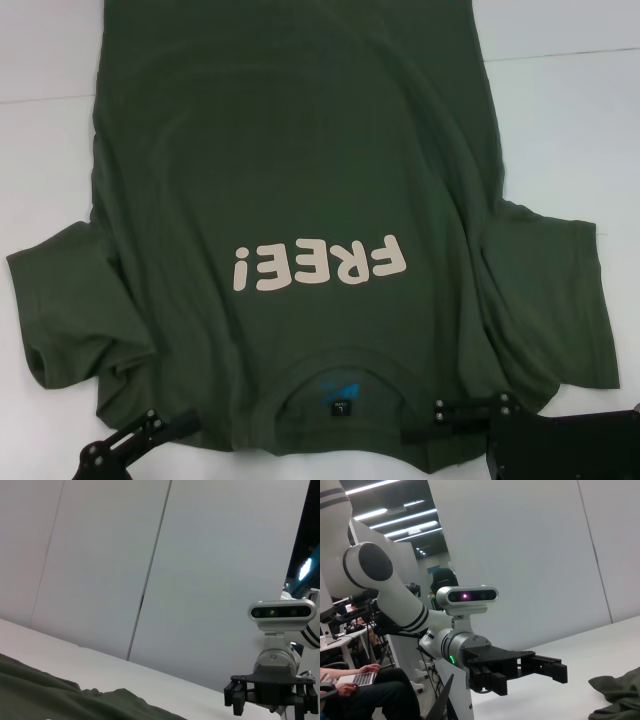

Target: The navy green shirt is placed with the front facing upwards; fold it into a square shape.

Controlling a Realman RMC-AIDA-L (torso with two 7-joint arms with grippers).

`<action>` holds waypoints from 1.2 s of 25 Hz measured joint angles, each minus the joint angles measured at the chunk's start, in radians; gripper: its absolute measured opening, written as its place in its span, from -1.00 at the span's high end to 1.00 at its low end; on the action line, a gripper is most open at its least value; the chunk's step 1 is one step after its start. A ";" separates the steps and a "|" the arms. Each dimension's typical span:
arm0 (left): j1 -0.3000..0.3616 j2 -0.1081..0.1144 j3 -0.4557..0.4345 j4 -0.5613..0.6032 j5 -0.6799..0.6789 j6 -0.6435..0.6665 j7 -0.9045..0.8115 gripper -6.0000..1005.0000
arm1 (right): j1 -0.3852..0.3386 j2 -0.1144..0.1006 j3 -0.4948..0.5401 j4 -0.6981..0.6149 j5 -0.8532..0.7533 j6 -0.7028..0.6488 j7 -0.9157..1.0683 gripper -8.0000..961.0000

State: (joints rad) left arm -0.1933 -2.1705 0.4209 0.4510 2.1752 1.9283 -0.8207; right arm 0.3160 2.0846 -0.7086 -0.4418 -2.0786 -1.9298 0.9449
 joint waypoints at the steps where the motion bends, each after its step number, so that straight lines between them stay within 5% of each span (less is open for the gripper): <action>1: 0.000 0.000 -0.002 0.000 0.000 0.000 0.000 -0.86 | 0.000 0.000 0.000 0.000 0.000 0.000 0.000 -0.46; 6: -0.008 0.004 -0.026 0.016 -0.007 0.010 -0.090 -0.86 | 0.000 0.000 0.000 -0.001 0.000 -0.007 0.004 -0.46; 16: -0.096 0.015 -0.053 0.173 -0.011 -0.005 -0.720 -0.86 | 0.006 -0.001 0.000 -0.008 0.000 -0.017 0.027 -0.46; 25: -0.175 0.078 -0.109 0.232 0.000 -0.074 -1.309 -0.86 | 0.011 -0.002 0.000 -0.008 0.000 -0.023 0.027 -0.46; 30: -0.187 0.087 -0.115 0.289 0.001 -0.103 -1.467 -0.83 | 0.012 -0.003 0.000 -0.009 0.000 -0.023 0.028 -0.46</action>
State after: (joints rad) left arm -0.3802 -2.0838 0.3058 0.7399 2.1765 1.8251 -2.2876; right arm 0.3283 2.0815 -0.7086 -0.4508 -2.0785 -1.9529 0.9725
